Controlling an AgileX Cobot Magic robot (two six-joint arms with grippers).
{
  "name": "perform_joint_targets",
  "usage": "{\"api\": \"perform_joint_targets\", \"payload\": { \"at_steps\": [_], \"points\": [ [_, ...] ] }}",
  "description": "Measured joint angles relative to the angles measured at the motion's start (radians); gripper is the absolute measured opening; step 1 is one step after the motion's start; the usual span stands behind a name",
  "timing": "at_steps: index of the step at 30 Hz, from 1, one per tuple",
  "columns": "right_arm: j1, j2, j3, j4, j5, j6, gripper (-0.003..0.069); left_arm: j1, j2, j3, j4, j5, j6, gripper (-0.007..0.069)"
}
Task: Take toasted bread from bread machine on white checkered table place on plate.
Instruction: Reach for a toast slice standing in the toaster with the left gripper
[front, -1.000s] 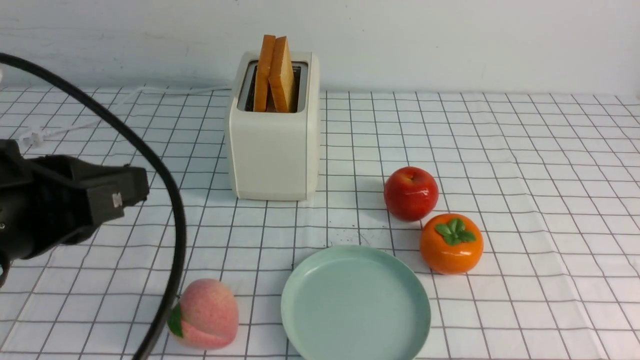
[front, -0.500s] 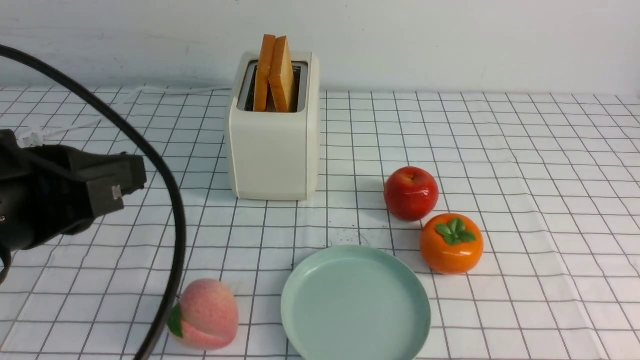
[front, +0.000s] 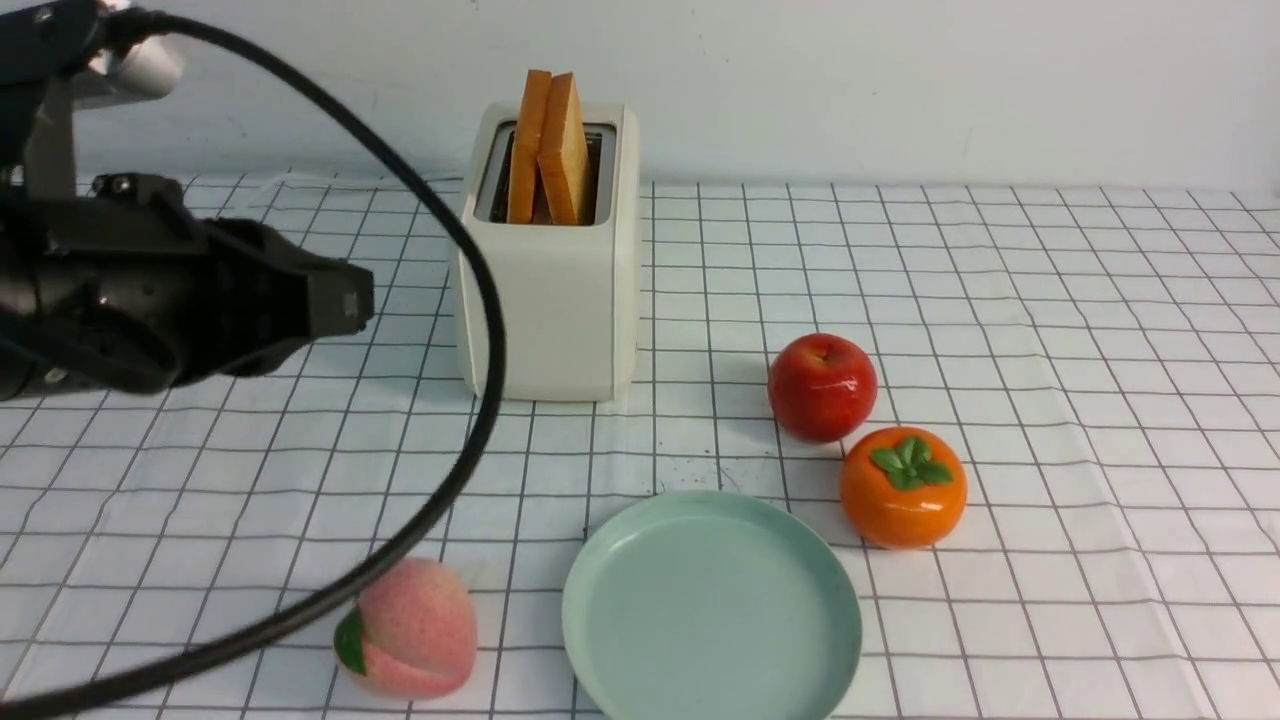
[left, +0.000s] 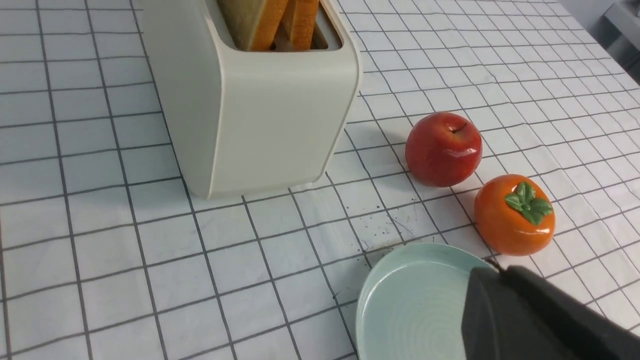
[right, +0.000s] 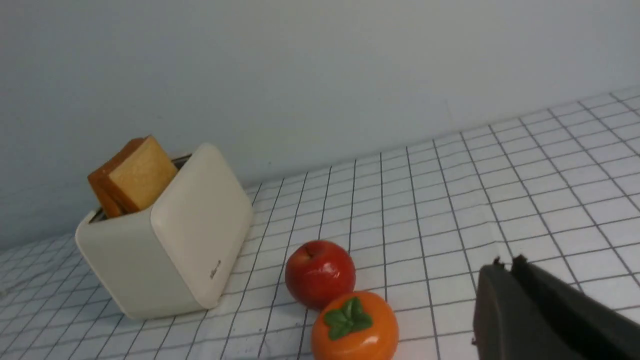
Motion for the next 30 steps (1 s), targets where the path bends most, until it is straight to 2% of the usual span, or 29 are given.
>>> {"api": "perform_joint_targets", "payload": {
  "at_steps": [4,5,6,7,9,11,23,30],
  "points": [
    [0.157,0.077,-0.090,0.080,0.144,-0.136,0.0020,0.000,0.057,-0.043,0.008,0.019,0.003,-0.0013],
    [0.166,0.080,-0.090,0.080,0.153,-0.145,0.0020,0.000,0.059,-0.046,0.008,0.020,0.003,-0.0013],
    [0.226,0.106,-0.130,0.109,0.206,-0.203,0.0020,0.000,0.066,-0.051,0.010,0.020,0.005,-0.0013],
    [0.242,0.112,-0.139,0.120,0.220,-0.216,0.0020,0.000,0.067,-0.053,0.011,0.020,0.006,-0.0013],
    [0.334,0.137,-0.182,0.140,0.281,-0.265,0.0020,0.000,0.069,-0.054,0.011,0.018,0.019,-0.0013],
    [0.372,0.138,-0.190,0.135,0.295,-0.268,0.0018,0.000,0.069,-0.054,0.011,0.018,0.026,-0.0013],
    [0.390,0.139,-0.191,0.115,0.311,-0.267,0.0017,0.000,0.086,-0.058,0.010,-0.010,0.079,-0.0003],
    [0.390,0.139,-0.191,0.106,0.310,-0.267,0.0017,0.000,0.225,-0.151,0.003,-0.029,0.101,0.0129]
  ]
}}
